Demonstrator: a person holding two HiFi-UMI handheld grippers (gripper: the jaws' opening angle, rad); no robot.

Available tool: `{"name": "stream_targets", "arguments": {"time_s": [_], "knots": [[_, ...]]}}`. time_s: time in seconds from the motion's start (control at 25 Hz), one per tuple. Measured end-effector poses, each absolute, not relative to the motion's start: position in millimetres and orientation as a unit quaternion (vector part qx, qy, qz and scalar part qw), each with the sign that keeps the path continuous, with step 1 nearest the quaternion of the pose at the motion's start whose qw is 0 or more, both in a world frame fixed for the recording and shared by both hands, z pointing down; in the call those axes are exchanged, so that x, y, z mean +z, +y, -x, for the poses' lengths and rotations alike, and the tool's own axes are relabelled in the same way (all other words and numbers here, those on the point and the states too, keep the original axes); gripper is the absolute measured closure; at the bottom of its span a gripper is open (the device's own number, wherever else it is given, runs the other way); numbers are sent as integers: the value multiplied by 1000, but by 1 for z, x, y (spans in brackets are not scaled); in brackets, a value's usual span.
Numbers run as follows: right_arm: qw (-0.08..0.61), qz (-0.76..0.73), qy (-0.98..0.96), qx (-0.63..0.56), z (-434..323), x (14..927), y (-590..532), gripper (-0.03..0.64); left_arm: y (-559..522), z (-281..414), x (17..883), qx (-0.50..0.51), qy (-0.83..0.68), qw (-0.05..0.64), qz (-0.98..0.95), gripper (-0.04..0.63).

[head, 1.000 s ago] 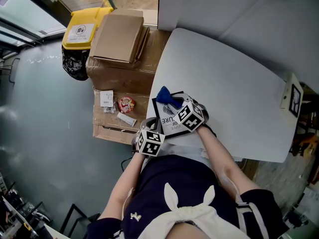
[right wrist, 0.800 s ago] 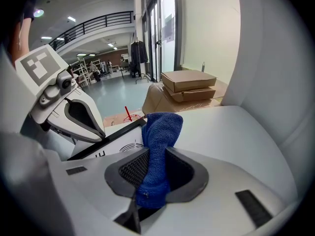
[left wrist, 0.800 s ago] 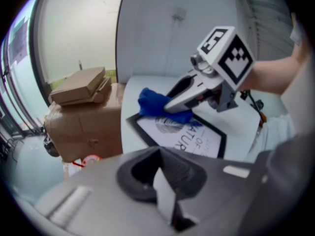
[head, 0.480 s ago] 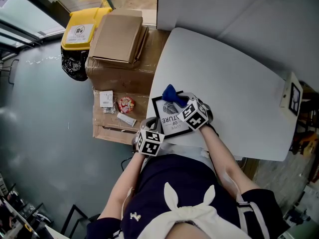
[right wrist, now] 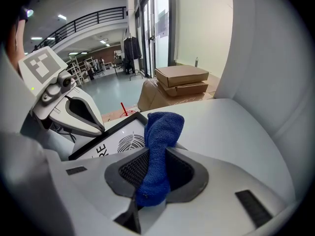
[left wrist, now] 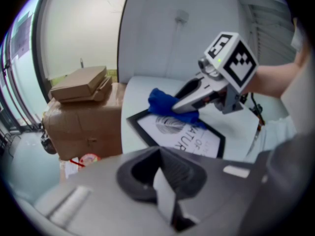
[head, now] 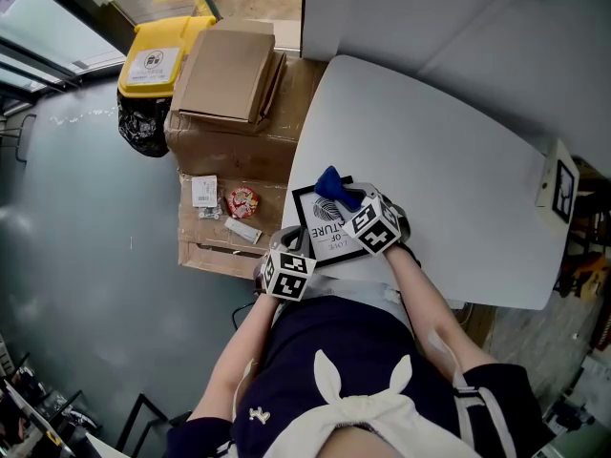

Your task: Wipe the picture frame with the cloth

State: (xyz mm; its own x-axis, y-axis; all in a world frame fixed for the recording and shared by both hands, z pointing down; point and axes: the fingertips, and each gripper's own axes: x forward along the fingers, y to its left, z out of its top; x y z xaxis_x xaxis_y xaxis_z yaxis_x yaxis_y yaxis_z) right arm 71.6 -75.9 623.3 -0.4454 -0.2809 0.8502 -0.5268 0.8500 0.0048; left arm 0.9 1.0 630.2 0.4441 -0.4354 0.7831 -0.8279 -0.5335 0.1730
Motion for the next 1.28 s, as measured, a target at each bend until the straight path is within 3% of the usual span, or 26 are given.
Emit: {"name": "stream_targets", "arguments": {"time_s": [0.4,1.28], "knots": [[473,-241,-837,135,-78,625,-58,532,1,0,631,347,-391,282,-804,591],[407,-284,-833,243,-73,628,-52,532,0,-1,629,341,-391,285,-806,591]]}}
